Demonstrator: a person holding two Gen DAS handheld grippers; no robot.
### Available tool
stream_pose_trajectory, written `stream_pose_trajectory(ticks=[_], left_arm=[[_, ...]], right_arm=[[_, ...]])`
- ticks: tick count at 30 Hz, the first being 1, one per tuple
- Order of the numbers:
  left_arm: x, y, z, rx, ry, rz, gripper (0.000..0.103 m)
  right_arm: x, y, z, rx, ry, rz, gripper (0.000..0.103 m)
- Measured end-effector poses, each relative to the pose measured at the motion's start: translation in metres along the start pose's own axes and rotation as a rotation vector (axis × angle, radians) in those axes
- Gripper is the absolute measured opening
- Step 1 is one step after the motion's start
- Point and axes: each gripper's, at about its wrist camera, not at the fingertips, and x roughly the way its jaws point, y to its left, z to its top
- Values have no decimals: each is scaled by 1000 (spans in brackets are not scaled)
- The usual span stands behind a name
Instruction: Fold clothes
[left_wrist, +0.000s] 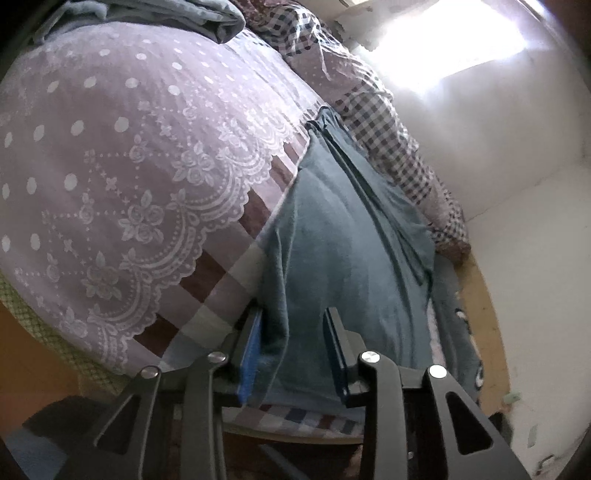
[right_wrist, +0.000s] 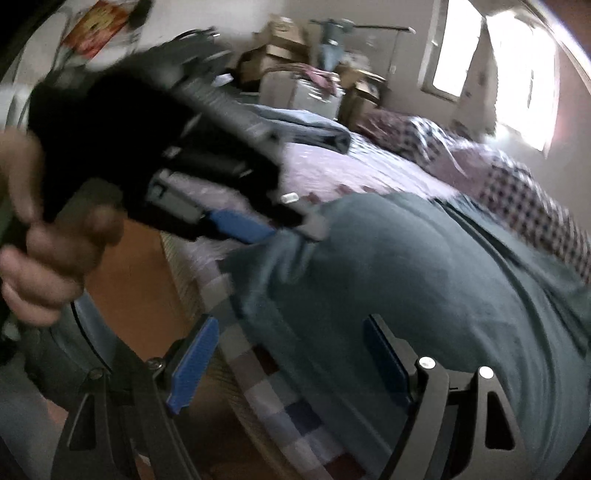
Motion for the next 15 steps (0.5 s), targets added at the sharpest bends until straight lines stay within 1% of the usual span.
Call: stream_pose_trajectory(ticks=[4, 8, 10, 13, 15], left_arm=[[1, -2, 2, -1, 12, -22, 35], [3, -4, 4, -13, 22, -46, 35], [4, -5, 4, -13, 21, -50, 35], [6, -6, 6, -16, 23, -47, 35], [5, -3, 7, -28, 21, -41, 35]], right_arm=[[11, 18, 2, -69, -20, -11, 83], [21, 30, 4, -120, -42, -59, 82], [25, 35, 4, -142, -44, -78, 79], [30, 41, 3, -177, -41, -99, 71], [32, 42, 3, -188, -48, -119, 60]])
